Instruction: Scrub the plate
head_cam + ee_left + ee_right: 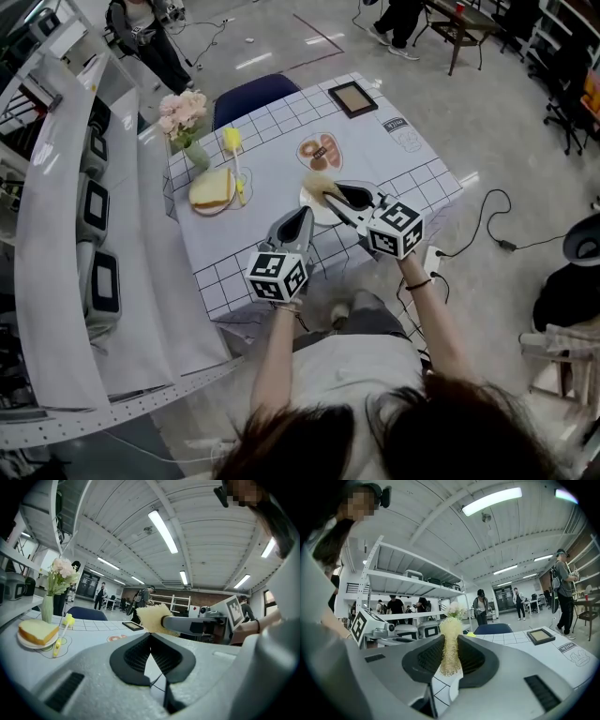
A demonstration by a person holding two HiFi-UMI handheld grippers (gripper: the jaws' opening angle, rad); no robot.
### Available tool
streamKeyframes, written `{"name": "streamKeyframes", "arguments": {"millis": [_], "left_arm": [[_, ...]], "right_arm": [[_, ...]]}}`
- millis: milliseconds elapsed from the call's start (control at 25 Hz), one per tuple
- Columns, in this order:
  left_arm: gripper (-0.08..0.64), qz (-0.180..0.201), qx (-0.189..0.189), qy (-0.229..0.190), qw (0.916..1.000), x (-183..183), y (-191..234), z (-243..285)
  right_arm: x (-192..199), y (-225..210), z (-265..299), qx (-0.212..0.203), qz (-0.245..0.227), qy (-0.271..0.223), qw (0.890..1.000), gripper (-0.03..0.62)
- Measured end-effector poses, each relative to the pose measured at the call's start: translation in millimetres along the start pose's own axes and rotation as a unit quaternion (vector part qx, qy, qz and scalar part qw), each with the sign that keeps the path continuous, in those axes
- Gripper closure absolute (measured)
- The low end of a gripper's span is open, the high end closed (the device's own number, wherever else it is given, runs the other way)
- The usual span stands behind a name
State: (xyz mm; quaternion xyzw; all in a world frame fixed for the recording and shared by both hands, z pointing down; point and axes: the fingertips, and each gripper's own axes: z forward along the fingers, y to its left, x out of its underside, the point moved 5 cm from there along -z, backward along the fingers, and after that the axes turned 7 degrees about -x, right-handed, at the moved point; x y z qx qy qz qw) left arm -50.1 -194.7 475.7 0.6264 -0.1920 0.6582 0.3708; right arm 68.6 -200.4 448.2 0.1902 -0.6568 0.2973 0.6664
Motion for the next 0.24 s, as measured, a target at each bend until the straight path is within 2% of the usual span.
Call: {"name": "streamKeyframes", "arguments": {"millis": [240], "left_arm": [[0.549,-0.004,-0.002,0.007,1.0000,5.1,2.5,-1.0]], "right_arm": [[-0.6,-2.5,0.3,-0.001,0.007,-0.005,1.000,0.512]]}}
